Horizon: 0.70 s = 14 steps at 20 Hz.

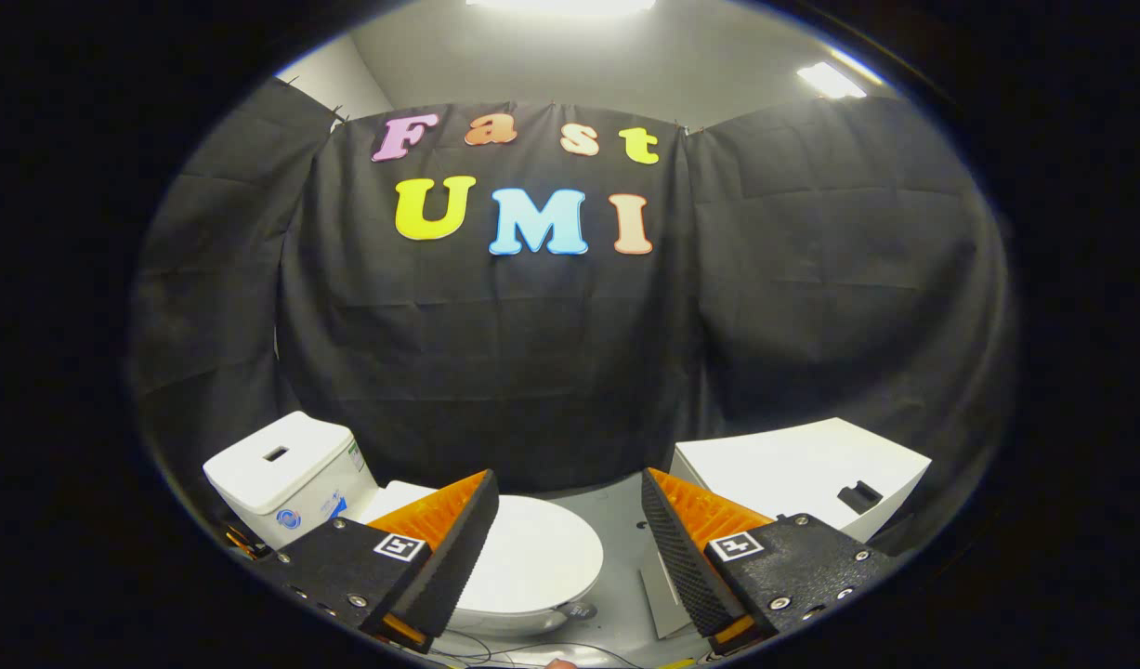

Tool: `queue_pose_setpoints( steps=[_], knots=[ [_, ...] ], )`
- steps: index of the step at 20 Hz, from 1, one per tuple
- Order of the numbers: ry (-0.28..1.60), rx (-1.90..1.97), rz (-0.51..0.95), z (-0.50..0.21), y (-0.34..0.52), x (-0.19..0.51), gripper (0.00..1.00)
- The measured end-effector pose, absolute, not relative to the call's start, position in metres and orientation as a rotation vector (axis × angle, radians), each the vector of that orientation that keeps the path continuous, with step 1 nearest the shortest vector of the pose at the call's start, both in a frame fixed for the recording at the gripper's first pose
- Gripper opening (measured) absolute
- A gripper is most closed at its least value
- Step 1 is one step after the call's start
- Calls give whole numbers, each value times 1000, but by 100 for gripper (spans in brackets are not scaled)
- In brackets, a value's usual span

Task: Open the toilet lid.

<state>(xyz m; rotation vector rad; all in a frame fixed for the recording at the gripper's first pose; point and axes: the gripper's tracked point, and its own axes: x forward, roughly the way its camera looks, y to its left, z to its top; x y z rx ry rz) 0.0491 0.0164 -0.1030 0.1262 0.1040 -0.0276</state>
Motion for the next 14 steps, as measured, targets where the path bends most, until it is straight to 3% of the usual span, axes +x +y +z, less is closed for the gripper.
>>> queue_pose_setpoints(
  steps=[7, 14],
  knots=[
    [282, 213, 42, -193, 47, 54, 95],
    [427, 351, -8, -264, 37, 47, 95]
  ],
)
